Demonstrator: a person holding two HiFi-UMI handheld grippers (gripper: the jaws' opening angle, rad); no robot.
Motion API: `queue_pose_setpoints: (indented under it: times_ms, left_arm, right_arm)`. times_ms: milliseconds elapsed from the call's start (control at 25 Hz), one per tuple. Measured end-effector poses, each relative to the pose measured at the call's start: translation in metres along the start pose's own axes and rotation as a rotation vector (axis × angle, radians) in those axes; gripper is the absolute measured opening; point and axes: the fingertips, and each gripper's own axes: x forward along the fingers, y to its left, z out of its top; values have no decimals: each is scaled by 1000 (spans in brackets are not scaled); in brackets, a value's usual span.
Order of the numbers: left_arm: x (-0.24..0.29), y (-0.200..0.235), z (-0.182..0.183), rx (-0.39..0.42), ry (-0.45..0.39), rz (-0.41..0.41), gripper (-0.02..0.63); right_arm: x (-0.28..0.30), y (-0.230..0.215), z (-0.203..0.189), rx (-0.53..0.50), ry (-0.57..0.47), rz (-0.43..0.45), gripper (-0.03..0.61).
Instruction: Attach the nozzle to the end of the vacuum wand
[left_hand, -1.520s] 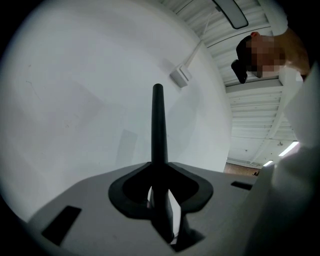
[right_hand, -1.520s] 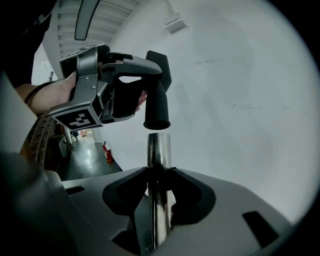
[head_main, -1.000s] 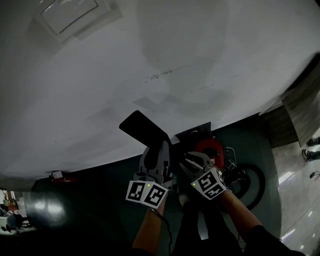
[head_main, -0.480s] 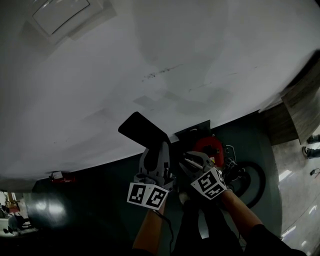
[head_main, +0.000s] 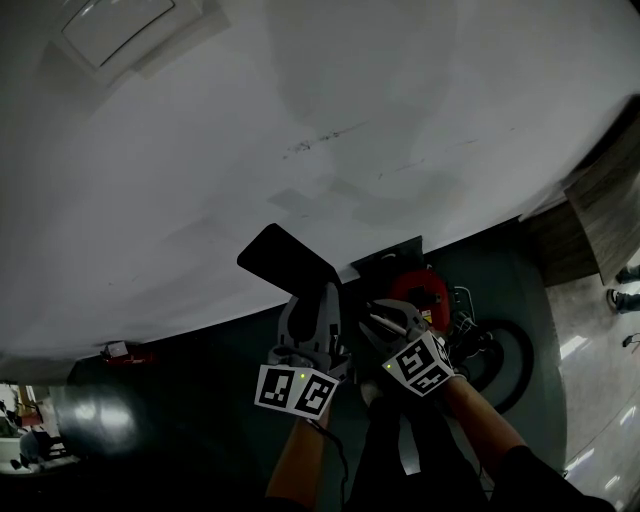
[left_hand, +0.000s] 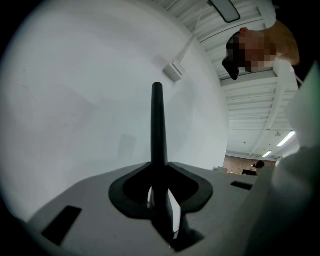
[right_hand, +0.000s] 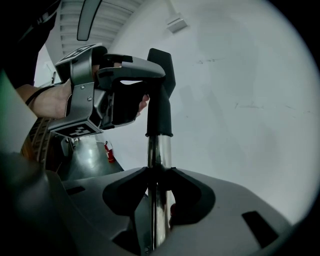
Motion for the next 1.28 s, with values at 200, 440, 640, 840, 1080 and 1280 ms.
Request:
queue_pose_setpoints:
  times_ms: [200,440,640,840,1080,1280]
  left_arm:
    - [0,-8,-1,58,11,-24,84]
    - [1,-2,-5,8,18,-38,84]
    - [-3,16,-4,-137,-26,3,84]
    - [-7,17,-5,-133,-40,22,83]
    - [-7,-1,-6,0,-6,4,84]
    - [-5,13,-7,-84,-4,24,84]
  right_arm:
    - [-1,1,1,-8,-4,1,155]
    - [0,6,-1,-19,-3,6,155]
    - [0,9,-2,-25,-10,6,153]
    - [2,8,-3,-13,-2,1,152]
    - [4,6,-4,-6,9,-1,153]
    - [4,7,-4,-14,9,1,152]
